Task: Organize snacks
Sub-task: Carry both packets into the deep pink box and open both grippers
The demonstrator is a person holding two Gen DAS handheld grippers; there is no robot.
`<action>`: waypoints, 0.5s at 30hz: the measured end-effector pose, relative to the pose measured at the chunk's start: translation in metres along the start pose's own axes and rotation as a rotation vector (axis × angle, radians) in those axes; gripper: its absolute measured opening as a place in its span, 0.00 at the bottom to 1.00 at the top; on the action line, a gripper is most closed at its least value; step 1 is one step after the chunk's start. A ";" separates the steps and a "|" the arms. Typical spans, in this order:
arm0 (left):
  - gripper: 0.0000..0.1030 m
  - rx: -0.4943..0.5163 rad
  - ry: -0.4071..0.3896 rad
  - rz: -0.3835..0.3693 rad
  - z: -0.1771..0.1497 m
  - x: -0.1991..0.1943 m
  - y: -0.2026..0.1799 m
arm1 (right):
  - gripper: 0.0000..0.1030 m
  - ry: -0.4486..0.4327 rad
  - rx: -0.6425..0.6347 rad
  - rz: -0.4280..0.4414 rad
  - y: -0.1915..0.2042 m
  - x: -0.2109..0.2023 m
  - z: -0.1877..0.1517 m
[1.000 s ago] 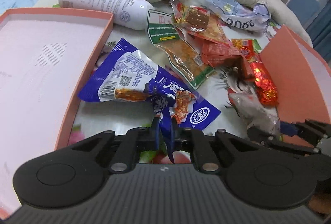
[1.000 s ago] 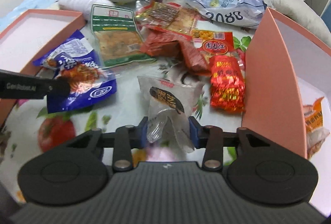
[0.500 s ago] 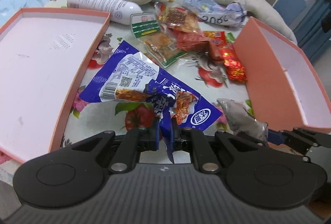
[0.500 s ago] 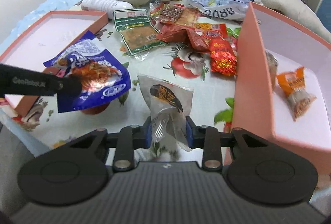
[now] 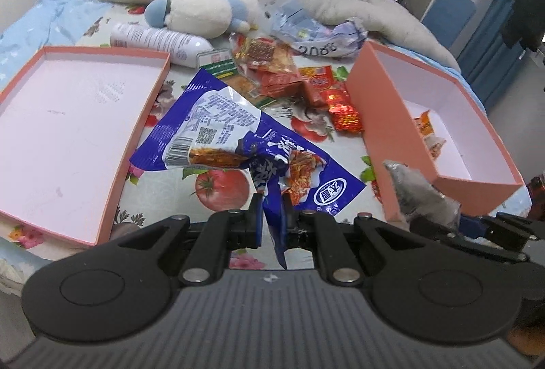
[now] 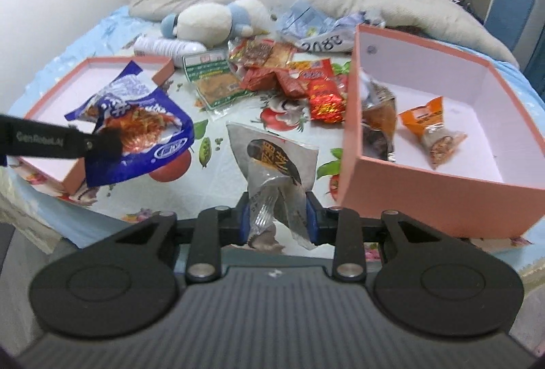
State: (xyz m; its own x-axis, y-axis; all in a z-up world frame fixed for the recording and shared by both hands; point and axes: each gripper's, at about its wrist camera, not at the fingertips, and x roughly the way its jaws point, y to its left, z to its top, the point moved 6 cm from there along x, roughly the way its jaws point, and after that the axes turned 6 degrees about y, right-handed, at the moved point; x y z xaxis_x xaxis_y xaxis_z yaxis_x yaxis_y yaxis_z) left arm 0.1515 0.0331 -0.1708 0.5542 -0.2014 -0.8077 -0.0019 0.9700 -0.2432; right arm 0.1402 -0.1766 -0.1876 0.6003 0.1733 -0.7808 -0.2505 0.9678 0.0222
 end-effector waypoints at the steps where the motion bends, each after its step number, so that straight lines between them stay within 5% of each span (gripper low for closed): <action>1: 0.11 0.004 -0.004 -0.007 -0.002 -0.004 -0.003 | 0.34 -0.011 0.008 0.000 -0.002 -0.007 -0.001; 15: 0.11 0.104 -0.052 -0.129 -0.007 -0.033 -0.078 | 0.34 -0.142 0.101 -0.082 -0.045 -0.070 -0.009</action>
State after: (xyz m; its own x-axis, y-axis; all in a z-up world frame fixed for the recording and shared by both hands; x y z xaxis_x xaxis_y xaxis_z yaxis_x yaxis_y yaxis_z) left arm 0.1275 -0.0363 -0.1286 0.5868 -0.3208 -0.7435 0.1571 0.9458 -0.2841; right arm 0.1030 -0.2339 -0.1393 0.7186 0.1107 -0.6865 -0.1235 0.9919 0.0306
